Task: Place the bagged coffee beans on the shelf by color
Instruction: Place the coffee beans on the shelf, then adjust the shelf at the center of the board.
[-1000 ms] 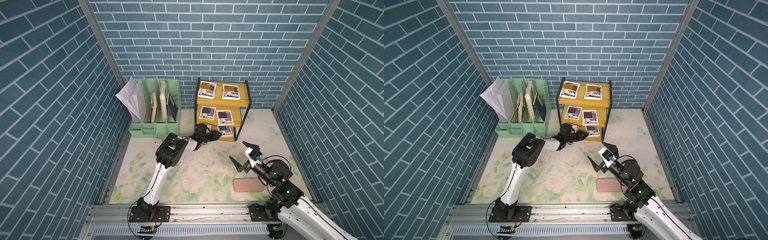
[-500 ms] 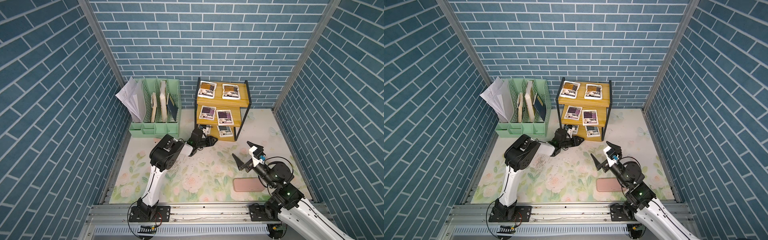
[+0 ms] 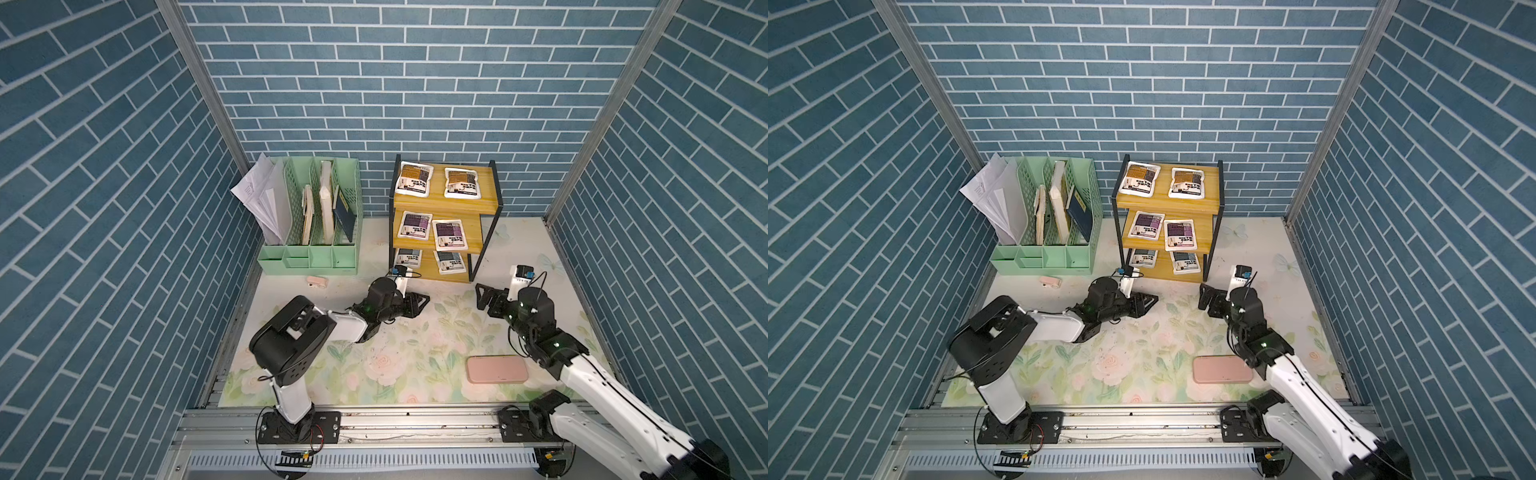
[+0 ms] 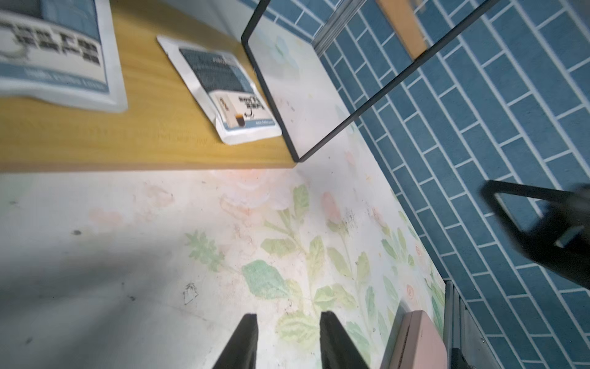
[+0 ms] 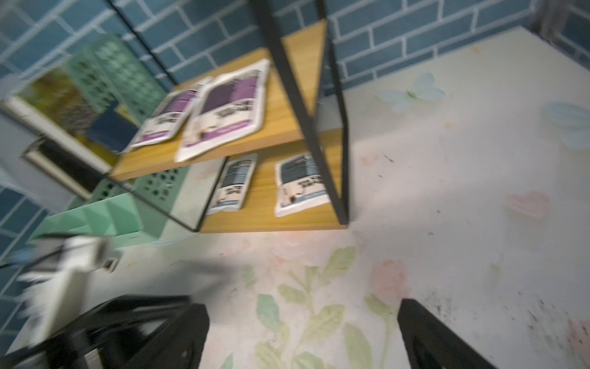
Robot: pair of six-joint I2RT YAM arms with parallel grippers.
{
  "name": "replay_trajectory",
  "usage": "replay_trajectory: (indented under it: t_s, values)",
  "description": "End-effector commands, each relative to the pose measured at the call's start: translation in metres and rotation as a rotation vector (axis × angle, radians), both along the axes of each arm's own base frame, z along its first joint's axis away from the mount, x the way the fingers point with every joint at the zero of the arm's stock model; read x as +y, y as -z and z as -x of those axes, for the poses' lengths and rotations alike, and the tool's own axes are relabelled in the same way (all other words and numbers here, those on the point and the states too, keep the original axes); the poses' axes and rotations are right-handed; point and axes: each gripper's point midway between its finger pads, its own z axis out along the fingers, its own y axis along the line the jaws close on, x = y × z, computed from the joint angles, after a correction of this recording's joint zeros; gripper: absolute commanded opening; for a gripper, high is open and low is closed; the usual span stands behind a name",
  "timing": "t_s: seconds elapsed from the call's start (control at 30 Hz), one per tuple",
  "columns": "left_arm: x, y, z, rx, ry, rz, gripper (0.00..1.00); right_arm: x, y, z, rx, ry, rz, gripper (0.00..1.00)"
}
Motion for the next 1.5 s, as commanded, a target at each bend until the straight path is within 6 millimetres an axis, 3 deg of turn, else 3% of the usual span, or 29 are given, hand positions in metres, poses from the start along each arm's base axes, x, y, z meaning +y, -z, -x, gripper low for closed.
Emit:
replay_trajectory:
  t_s: [0.0, 0.17, 0.43, 0.83, 0.97, 1.07, 1.23, 1.33, 1.47]
  values:
    - [0.020, -0.018, -0.001, -0.102, -0.042, -0.051, 0.37, 0.005, 0.011, -0.024, 0.061, -0.049, -0.093, 0.94]
    - [0.052, -0.042, -0.010, -0.147, -0.123, -0.030, 0.37, 0.022, 0.007, -0.065, 0.038, -0.134, -0.079, 0.93]
    - [0.076, -0.043, -0.014, -0.175, -0.177, -0.071, 0.37, 0.016, 0.005, -0.119, 0.043, -0.127, -0.058, 0.93]
    - [0.090, -0.037, -0.016, -0.170, -0.207, -0.105, 0.36, -0.003, 0.001, -0.158, 0.045, -0.101, -0.047, 0.91]
    - [0.094, -0.036, -0.016, -0.174, -0.218, -0.113, 0.36, -0.011, -0.010, -0.140, 0.030, -0.074, -0.033, 0.90]
    - [0.097, -0.036, -0.017, -0.183, -0.225, -0.116, 0.36, -0.011, -0.013, -0.100, 0.020, -0.059, -0.092, 0.86]
    - [0.105, -0.042, -0.020, -0.207, -0.240, -0.100, 0.36, 0.047, -0.016, -0.032, -0.011, -0.149, -0.004, 0.74]
    - [0.107, -0.045, -0.022, -0.216, -0.247, -0.102, 0.36, 0.066, -0.024, -0.029, -0.026, -0.134, 0.046, 0.52]
    - [0.110, -0.046, -0.020, -0.215, -0.253, -0.108, 0.36, 0.088, -0.041, -0.057, -0.054, -0.137, 0.088, 0.36]
